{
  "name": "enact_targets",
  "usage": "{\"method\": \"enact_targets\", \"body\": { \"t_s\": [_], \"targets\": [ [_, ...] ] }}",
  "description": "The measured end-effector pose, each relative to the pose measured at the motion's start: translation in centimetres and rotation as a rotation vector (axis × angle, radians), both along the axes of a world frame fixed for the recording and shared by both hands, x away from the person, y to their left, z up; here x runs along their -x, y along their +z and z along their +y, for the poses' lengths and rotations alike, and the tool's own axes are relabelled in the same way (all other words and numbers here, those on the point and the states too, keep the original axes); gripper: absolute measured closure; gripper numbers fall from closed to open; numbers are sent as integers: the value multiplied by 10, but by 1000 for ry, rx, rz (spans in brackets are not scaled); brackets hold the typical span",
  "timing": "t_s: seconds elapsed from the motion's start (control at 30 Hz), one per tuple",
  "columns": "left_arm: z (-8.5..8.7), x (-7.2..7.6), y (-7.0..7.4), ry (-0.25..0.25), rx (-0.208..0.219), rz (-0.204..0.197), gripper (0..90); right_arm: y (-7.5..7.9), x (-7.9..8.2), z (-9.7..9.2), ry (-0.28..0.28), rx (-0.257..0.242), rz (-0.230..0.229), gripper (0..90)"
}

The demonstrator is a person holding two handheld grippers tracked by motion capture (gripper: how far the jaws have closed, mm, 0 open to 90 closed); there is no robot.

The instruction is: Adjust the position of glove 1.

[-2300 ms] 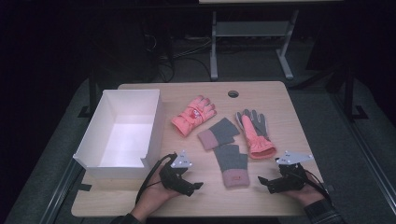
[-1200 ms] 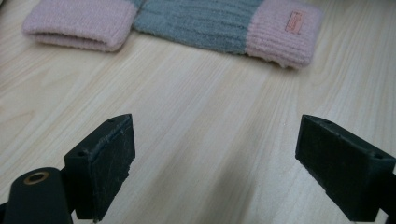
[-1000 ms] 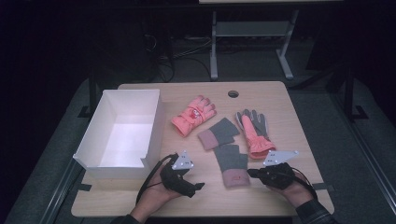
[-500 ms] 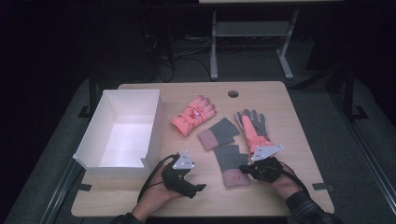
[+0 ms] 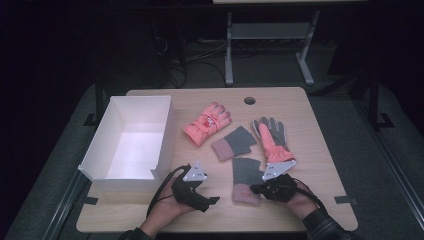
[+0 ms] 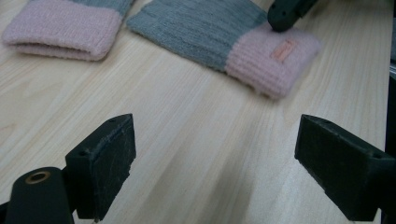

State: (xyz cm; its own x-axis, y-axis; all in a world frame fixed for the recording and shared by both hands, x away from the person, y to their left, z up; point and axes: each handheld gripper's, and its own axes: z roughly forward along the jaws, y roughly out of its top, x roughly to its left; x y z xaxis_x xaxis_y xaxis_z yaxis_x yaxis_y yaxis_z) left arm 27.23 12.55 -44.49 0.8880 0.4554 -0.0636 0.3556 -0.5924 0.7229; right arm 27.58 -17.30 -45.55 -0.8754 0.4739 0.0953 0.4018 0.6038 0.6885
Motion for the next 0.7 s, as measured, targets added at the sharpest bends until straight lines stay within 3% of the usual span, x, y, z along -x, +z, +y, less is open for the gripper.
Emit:
{"method": "enact_targets", "body": {
  "t_s": [0.4,0.53,0.6,0.63,0.67,0.7],
  "targets": [
    [1,-1,1,-20,19,6,119,-1,12,30,87,-13,25,900],
    [1,-1,2,-19,19,8,118,0,11,31,107,-14,9,900],
    [0,1,3,-22,15,2,114,6,5,21,51,-42,3,900],
    [1,1,5,-51,35,28,114,7,1,16,27,-41,-11,900],
    [1,1,5,-51,35,28,117,7,1,16,27,-41,-11,900],
    [0,2,7,-66,64,26,123,10,-7,7,-24,-47,-29,900]
  ]
}}
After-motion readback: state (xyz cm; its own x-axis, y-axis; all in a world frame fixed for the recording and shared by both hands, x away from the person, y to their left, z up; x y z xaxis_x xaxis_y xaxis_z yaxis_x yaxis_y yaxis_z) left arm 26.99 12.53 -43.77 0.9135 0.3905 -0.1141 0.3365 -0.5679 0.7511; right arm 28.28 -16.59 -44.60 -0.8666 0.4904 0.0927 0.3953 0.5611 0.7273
